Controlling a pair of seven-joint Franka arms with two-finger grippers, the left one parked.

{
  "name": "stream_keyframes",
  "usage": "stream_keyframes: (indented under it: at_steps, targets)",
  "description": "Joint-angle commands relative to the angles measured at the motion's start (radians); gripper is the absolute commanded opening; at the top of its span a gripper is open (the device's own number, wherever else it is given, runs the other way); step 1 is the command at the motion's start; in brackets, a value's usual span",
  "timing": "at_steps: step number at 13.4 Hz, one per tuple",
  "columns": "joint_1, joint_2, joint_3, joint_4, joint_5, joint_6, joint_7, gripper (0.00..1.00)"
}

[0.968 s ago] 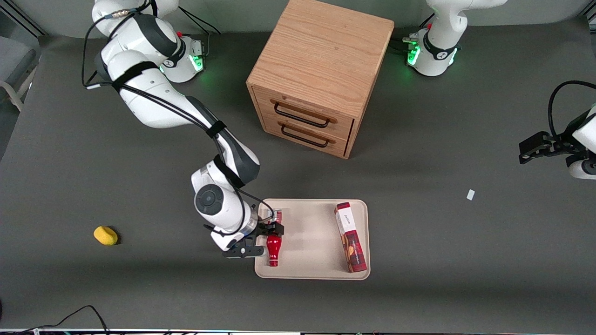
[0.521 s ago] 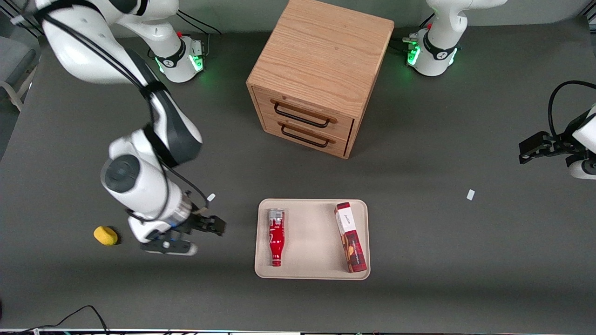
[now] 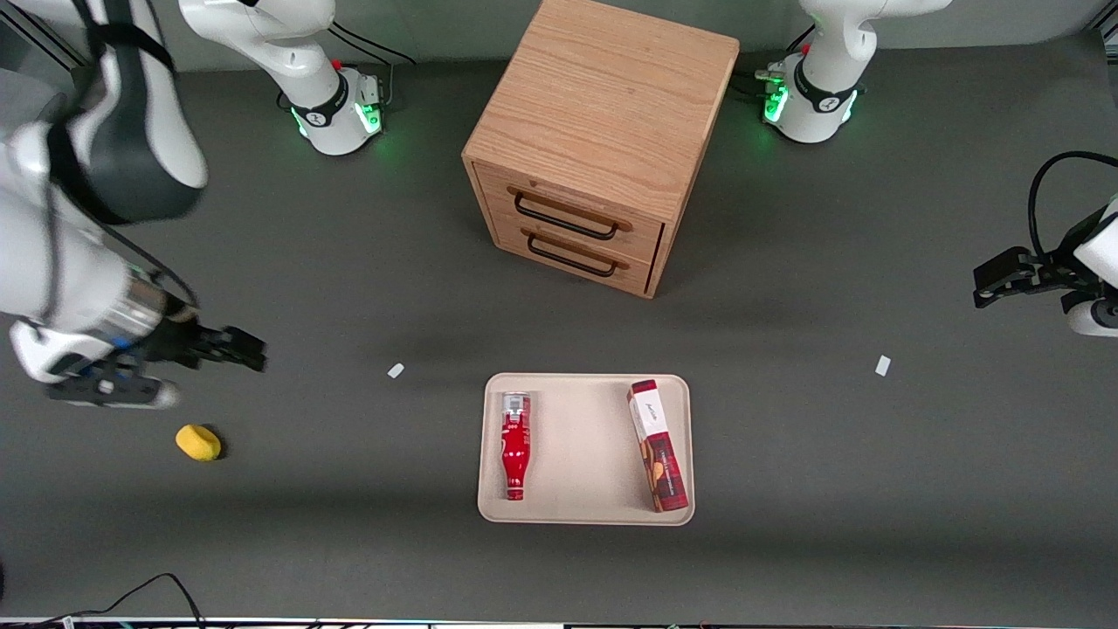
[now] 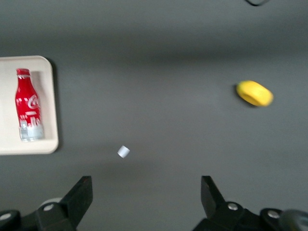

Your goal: Place coke bottle on tray

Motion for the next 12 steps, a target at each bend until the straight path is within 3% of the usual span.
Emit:
stream_keyframes:
  at_steps: [1, 5, 12]
  targets:
    - [0.011, -0.132, -0.042, -0.074, 0.027, -0.094, -0.037, 1.00]
    - [0.013, -0.256, -0.061, -0.126, 0.027, -0.157, -0.065, 1.00]
    - [0.020, -0.244, -0.056, -0.096, 0.019, -0.128, -0.051, 1.00]
